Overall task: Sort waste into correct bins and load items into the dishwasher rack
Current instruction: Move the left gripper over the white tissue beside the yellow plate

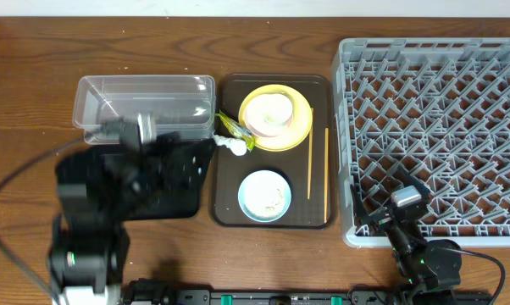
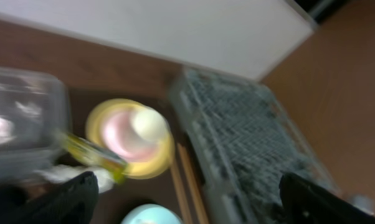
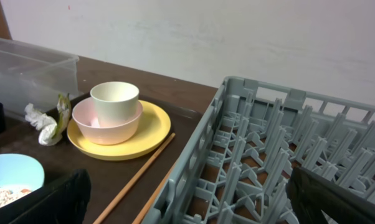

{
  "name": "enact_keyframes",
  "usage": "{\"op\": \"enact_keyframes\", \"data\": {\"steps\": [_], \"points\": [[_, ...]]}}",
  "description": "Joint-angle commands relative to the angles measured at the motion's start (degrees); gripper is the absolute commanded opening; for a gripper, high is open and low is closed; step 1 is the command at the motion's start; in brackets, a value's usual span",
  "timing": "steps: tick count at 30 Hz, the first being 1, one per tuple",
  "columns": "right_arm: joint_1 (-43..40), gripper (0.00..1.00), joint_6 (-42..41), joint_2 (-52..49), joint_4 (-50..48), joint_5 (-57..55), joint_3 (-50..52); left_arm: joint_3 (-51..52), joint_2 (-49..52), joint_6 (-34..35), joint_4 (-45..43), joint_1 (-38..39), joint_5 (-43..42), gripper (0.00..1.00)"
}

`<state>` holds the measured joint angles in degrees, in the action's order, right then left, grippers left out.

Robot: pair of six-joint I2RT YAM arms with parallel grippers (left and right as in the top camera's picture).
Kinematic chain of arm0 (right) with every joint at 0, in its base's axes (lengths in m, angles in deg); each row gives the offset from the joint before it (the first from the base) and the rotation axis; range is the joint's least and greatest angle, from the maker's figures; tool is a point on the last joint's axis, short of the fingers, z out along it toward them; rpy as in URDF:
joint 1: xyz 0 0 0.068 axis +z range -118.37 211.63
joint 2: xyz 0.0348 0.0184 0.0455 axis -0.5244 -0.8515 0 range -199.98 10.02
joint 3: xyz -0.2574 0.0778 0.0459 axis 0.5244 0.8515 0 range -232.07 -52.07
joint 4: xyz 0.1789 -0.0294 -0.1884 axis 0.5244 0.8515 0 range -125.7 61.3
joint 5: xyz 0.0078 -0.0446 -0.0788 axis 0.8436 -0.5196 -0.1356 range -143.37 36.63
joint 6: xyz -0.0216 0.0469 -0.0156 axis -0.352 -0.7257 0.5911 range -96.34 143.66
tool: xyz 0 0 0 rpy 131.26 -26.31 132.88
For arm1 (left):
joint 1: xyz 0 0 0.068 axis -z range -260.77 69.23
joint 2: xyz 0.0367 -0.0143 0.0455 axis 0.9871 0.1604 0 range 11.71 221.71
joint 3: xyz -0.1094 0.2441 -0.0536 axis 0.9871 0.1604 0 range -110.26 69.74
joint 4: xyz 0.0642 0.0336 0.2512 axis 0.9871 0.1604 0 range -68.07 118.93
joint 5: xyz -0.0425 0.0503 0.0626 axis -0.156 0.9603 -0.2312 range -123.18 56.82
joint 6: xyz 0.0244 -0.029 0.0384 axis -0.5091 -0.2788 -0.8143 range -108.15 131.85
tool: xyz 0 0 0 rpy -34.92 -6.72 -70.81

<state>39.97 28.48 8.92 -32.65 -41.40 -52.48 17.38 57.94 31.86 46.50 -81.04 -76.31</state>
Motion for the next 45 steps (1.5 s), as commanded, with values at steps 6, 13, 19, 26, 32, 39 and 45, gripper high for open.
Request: {"op": "enact_keyframes", "data": {"steps": [6,13,19,26,32,39,45], "points": [[-0.55,0.99,-0.07,0.17,0.17,0.07,0.09,-6.58,16.06,6.32,-0.44,-0.02,-13.31,0.95],[-0.55,0.99,-0.07,0.20,0.17,0.09,0.09,-6.58,21.62,11.58,2.03,0.92,-13.03,0.73],[-0.55,0.99,-0.07,0.17,0.17,0.07,0.09,-6.58,19.85,12.26,9.51,6.40,7.52,0.25],[-0.55,0.99,-0.07,0.20,0.17,0.07,0.09,-6.58,20.24,22.51,16.79,17.29,41.33,0.07],[-0.55,0.99,-0.07,0.17,0.17,0.09,0.09,-6.56,23.52,24.90,16.33,23.76,51.06,0.17],[-0.55,0.99,-0.07,0.20,0.17,0.09,0.09,-6.56,30.95,24.90,13.94,24.46,51.71,0.51],[-0.55,0.99,-0.07,0.17,0.17,0.07,0.09,-6.56,35.74,24.92,8.83,24.48,47.78,0.52]]}}
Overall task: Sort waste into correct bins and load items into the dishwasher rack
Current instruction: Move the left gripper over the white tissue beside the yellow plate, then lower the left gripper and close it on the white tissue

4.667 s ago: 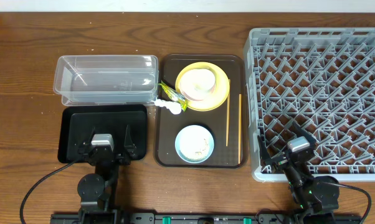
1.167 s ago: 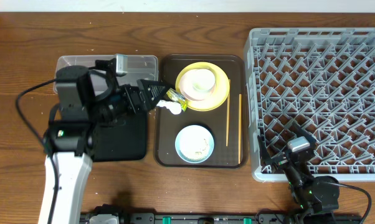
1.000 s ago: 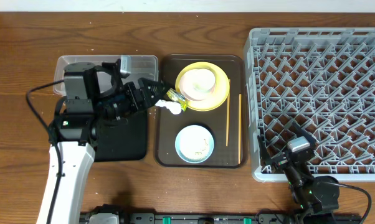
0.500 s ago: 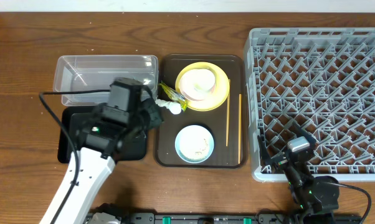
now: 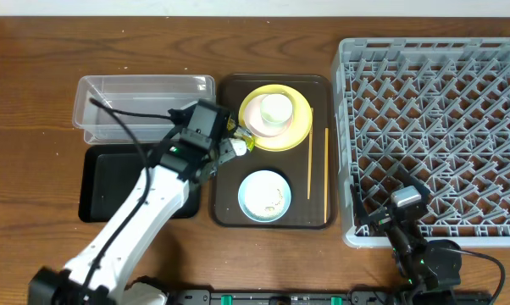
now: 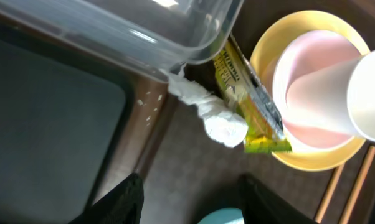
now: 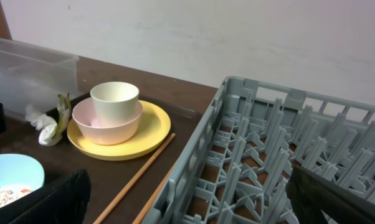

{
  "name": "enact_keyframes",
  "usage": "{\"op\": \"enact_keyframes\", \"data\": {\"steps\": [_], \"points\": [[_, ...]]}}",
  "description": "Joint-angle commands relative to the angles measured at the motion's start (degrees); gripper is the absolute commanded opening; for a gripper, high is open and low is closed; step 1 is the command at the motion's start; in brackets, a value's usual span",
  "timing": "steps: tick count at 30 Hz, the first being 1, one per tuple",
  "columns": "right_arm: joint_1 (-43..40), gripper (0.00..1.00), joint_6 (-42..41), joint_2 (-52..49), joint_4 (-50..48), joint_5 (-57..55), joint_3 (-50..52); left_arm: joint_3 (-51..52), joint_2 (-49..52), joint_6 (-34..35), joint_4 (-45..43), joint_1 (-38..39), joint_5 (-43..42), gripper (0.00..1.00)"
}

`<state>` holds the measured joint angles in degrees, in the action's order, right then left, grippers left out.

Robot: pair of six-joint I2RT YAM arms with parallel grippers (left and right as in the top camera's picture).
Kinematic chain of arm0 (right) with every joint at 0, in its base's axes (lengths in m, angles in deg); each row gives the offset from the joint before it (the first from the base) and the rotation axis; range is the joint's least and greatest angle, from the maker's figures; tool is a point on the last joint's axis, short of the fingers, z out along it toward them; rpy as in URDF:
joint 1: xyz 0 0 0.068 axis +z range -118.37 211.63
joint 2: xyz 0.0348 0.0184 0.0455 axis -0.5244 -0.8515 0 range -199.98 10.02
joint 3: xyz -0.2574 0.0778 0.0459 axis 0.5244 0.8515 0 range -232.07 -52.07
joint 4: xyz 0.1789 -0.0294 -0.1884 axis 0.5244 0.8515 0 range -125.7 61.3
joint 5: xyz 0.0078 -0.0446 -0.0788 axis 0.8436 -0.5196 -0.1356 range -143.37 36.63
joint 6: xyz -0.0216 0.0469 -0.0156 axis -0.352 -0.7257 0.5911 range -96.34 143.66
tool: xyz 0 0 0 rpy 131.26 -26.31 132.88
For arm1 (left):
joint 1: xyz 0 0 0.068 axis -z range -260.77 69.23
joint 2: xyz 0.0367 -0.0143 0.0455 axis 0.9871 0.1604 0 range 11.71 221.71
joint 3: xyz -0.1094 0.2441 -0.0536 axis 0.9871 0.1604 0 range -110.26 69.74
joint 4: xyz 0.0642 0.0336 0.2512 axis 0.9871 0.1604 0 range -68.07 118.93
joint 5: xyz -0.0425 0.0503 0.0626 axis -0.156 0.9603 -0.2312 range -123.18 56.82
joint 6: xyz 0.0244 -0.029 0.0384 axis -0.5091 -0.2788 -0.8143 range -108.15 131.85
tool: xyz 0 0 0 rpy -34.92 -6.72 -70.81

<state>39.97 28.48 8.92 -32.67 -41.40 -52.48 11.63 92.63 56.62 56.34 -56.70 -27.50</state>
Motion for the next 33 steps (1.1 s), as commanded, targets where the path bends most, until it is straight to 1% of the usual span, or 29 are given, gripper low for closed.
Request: {"op": "enact_keyframes", "data": {"steps": [1,2,3,5,8,15,19,26,33], "points": [[-0.55,0.99,-0.07,0.20,0.20,0.07,0.09,-0.81,1.33,0.17,-1.57,0.17,-1.18,0.52],[-0.55,0.99,-0.07,0.20,0.20,0.09,0.09,-0.81,1.66,0.44,-2.01,0.17,-1.16,0.51],[-0.55,0.99,-0.07,0.17,0.20,0.07,0.09,-0.81,1.90,1.46,-2.21,0.17,-1.14,0.47],[-0.55,0.99,-0.07,0.20,0.20,0.07,0.09,-0.81,2.27,4.35,-2.23,0.17,-1.11,0.44],[-0.55,0.99,-0.07,0.17,0.20,0.09,0.09,-0.81,3.06,8.26,-2.27,0.17,-1.07,0.44],[-0.55,0.99,-0.07,0.20,0.20,0.09,0.09,-0.79,7.15,14.27,-3.13,0.24,-0.07,0.44],[-0.55,0.99,-0.07,0.17,0.20,0.09,0.09,-0.79,8.81,14.25,-5.88,0.28,-0.07,0.44],[-0.55,0.99,-0.07,0.20,0.20,0.09,0.09,-0.76,8.90,14.25,-8.11,1.29,0.17,0.44],[-0.55,0.99,-0.07,0.17,0.20,0.09,0.09,-0.76,8.90,14.25,-8.83,6.38,9.79,0.44]]}}
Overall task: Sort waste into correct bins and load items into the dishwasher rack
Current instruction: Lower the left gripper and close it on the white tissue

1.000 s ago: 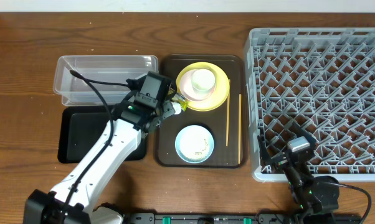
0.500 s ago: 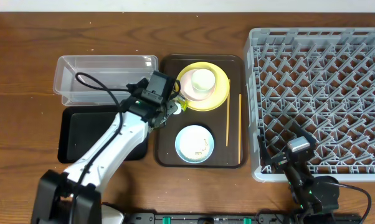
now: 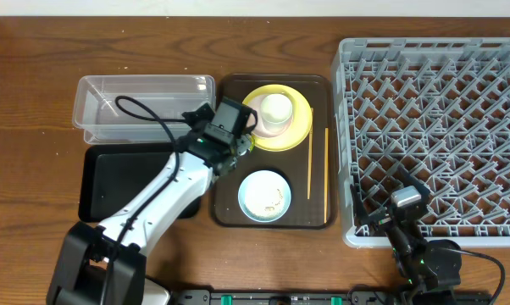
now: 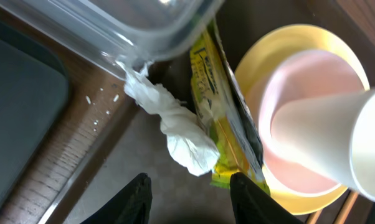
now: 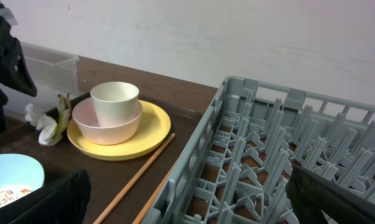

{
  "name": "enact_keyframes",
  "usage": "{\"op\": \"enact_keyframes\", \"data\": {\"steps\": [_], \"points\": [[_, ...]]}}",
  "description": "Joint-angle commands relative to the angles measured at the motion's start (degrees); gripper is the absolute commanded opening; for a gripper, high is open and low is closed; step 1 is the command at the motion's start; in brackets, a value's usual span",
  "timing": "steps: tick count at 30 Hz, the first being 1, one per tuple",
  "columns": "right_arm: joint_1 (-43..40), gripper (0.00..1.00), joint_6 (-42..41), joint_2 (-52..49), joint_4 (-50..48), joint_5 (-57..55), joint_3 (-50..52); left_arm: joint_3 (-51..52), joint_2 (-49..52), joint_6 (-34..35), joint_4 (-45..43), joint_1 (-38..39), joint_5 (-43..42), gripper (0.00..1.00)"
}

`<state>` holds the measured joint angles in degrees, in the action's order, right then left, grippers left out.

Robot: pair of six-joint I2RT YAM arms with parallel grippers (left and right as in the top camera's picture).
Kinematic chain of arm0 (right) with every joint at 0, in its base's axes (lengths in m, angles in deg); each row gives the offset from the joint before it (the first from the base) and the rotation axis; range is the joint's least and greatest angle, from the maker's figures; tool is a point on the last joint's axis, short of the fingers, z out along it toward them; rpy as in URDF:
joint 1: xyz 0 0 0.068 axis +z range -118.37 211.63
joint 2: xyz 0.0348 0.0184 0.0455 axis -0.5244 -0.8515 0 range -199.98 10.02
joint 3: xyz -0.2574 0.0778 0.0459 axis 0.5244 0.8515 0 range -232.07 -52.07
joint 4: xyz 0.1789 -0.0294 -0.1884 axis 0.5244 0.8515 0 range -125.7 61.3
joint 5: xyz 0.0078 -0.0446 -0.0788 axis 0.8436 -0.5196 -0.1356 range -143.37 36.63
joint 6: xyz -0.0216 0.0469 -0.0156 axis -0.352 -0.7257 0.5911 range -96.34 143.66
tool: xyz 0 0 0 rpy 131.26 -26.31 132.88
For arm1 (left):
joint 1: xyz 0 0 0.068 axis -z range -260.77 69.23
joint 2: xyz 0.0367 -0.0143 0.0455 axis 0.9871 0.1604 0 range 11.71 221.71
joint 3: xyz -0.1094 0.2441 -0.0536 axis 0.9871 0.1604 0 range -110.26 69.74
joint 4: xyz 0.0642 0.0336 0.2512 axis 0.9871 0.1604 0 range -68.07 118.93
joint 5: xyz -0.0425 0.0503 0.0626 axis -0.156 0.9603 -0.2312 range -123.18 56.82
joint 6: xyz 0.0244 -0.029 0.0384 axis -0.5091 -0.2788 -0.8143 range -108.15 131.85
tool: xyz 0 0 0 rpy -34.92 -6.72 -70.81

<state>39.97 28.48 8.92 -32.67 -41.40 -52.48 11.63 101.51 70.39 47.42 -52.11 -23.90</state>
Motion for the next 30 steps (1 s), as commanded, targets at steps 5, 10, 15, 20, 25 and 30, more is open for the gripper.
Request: {"op": "enact_keyframes", "data": {"steps": [5,10,15,20,25,30], "points": [[-0.55,0.99,-0.07,0.20,0.20,0.09,0.09,-0.72,0.04,0.48,0.09,4.74,11.76,0.44],[-0.55,0.99,-0.07,0.20,0.20,0.09,0.09,-0.72,0.22,0.50,0.09,4.96,11.80,0.44],[-0.55,0.99,-0.07,0.17,0.20,0.07,0.09,-0.72,0.37,0.50,-0.04,4.96,11.82,0.44],[-0.55,0.99,-0.07,0.17,0.20,0.09,0.09,-0.72,1.66,0.52,-0.68,4.96,11.80,0.45],[-0.55,0.99,-0.07,0.17,0.20,0.07,0.09,-0.72,4.15,0.50,-1.05,4.96,11.82,0.45],[-0.55,0.99,-0.07,0.20,0.20,0.09,0.09,-0.72,5.92,0.52,-2.58,4.96,11.82,0.45]]}}
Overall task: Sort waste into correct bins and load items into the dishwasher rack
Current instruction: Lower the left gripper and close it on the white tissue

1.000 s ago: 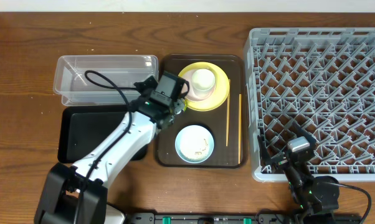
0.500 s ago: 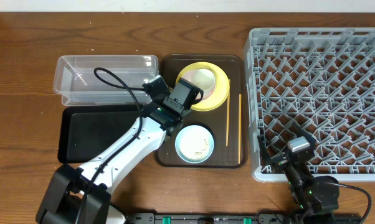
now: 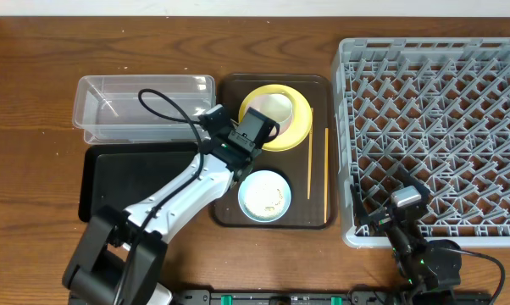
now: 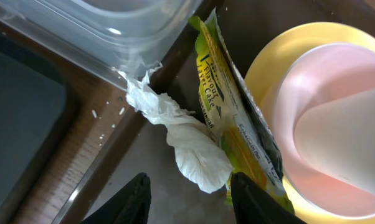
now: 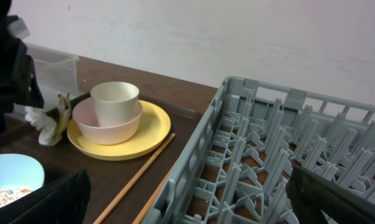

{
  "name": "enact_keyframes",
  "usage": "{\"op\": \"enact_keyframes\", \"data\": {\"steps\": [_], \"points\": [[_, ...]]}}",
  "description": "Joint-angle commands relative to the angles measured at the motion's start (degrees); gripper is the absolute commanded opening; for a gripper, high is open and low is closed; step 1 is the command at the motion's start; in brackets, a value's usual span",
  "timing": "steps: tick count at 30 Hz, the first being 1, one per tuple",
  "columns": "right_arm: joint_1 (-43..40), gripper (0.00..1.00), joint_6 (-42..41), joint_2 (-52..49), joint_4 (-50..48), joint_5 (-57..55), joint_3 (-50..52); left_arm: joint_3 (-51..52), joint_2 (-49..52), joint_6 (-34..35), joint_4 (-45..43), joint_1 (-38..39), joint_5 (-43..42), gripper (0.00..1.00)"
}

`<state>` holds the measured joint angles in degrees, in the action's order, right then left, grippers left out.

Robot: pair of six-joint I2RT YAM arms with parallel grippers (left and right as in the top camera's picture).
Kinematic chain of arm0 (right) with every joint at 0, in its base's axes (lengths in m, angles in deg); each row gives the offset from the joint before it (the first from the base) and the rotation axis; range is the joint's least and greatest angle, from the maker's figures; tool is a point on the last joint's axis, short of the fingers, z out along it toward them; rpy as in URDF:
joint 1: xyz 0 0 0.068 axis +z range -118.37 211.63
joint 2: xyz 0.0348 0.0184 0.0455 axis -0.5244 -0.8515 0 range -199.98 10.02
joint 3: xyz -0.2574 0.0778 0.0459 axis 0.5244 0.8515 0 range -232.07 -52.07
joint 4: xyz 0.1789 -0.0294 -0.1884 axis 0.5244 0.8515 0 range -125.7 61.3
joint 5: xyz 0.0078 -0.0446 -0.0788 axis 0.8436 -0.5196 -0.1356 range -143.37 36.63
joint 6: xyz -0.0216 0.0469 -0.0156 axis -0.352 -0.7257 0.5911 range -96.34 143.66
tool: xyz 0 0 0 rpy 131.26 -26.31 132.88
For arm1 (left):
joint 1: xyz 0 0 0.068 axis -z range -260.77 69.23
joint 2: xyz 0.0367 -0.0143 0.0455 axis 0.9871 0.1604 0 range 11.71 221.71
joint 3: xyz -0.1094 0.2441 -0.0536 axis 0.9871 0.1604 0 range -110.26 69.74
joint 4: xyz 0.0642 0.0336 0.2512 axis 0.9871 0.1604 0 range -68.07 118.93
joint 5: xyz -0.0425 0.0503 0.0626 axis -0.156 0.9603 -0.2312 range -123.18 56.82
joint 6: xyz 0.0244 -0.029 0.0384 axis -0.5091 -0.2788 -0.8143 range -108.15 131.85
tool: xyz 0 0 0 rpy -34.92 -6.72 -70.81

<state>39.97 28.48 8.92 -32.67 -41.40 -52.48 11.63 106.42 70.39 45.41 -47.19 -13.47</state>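
My left gripper (image 4: 190,199) is open and hangs low over a crumpled white tissue (image 4: 187,146) that sits between its fingers. A yellow-green wrapper (image 4: 228,118) lies against the tissue and the yellow plate (image 4: 268,53). On the plate is a pink bowl (image 4: 306,87) with a white cup (image 4: 352,140) in it. In the overhead view the left gripper (image 3: 253,131) hides both tissue and wrapper. My right gripper (image 5: 187,205) is open and empty at the near-left corner of the grey dishwasher rack (image 5: 268,155).
A clear bin (image 3: 145,106) and a black bin (image 3: 136,182) stand left of the brown tray (image 3: 230,212). The tray also holds a blue bowl (image 3: 264,196) with food scraps and two chopsticks (image 3: 310,174). The rack (image 3: 433,127) fills the right side.
My left gripper has shifted right and closer to the tissue and wrapper, which it now covers in the overhead view. It is still open. The right arm has not moved.
The left arm was first a blur over the black bin. It then reached the clear bin's right corner, open, with tissue and wrapper ahead. It came nearer to them, and now stands over the tissue. The right gripper stayed at the rack's corner throughout.
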Motion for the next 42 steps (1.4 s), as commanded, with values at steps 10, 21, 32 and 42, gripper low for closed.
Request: {"op": "enact_keyframes", "data": {"steps": [10,21,32,42], "points": [[-0.55,0.99,-0.07,0.20,0.20,0.09,0.09,-0.72,4.22,0.50,-3.28,0.04,1.38,0.45],[-0.55,0.99,-0.07,0.20,0.20,0.09,0.09,-0.72,5.09,0.46,-4.70,0.04,1.38,0.46],[-0.55,0.99,-0.07,0.17,0.20,0.09,0.09,-0.72,8.07,0.48,-4.72,-0.02,1.40,0.47],[-0.55,0.99,-0.07,0.20,0.20,0.09,0.09,-0.72,8.70,0.48,-4.44,0.00,1.29,0.49]]}}
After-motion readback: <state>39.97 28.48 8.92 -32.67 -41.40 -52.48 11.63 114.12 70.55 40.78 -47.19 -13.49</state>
